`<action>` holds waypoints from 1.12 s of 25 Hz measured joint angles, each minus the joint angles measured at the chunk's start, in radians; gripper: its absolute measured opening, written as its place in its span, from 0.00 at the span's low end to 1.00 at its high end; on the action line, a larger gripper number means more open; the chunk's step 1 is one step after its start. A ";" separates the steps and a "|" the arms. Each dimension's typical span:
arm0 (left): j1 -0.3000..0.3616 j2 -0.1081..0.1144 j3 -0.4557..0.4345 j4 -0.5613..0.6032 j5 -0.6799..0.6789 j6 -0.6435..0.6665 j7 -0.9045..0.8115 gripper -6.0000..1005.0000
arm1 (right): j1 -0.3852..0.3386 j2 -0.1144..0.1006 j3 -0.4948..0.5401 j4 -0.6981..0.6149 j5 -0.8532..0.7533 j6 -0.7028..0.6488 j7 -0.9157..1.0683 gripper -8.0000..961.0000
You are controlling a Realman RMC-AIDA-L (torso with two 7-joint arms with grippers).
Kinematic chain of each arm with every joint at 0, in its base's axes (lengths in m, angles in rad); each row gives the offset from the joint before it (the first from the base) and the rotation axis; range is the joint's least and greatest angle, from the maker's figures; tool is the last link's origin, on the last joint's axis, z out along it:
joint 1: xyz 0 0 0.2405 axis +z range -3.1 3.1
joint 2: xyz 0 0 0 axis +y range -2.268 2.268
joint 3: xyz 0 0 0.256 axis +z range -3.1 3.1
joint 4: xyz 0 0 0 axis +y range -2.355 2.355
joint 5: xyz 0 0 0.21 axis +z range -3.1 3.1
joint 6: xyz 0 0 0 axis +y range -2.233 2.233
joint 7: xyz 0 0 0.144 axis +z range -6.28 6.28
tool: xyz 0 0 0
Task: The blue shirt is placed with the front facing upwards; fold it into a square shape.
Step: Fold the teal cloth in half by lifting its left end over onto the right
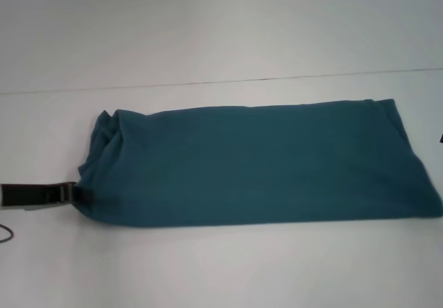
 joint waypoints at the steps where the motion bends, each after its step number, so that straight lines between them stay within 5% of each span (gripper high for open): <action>1: 0.000 0.006 -0.014 0.000 0.001 0.001 0.004 0.10 | 0.000 0.002 0.000 0.000 0.000 0.000 0.001 0.97; 11: 0.023 0.043 -0.174 0.049 0.074 0.010 0.027 0.11 | 0.006 0.022 0.000 0.002 0.000 0.016 0.000 0.97; 20: 0.038 0.056 -0.227 0.066 0.077 0.055 0.033 0.13 | 0.018 0.024 0.000 0.003 0.000 0.023 0.000 0.97; 24: 0.027 0.043 -0.214 0.063 -0.021 0.173 0.053 0.13 | 0.021 0.025 -0.005 0.003 0.000 0.026 -0.001 0.97; 28: -0.006 0.001 -0.143 0.061 -0.230 0.312 0.101 0.14 | 0.023 0.026 -0.003 0.003 0.000 0.029 -0.008 0.97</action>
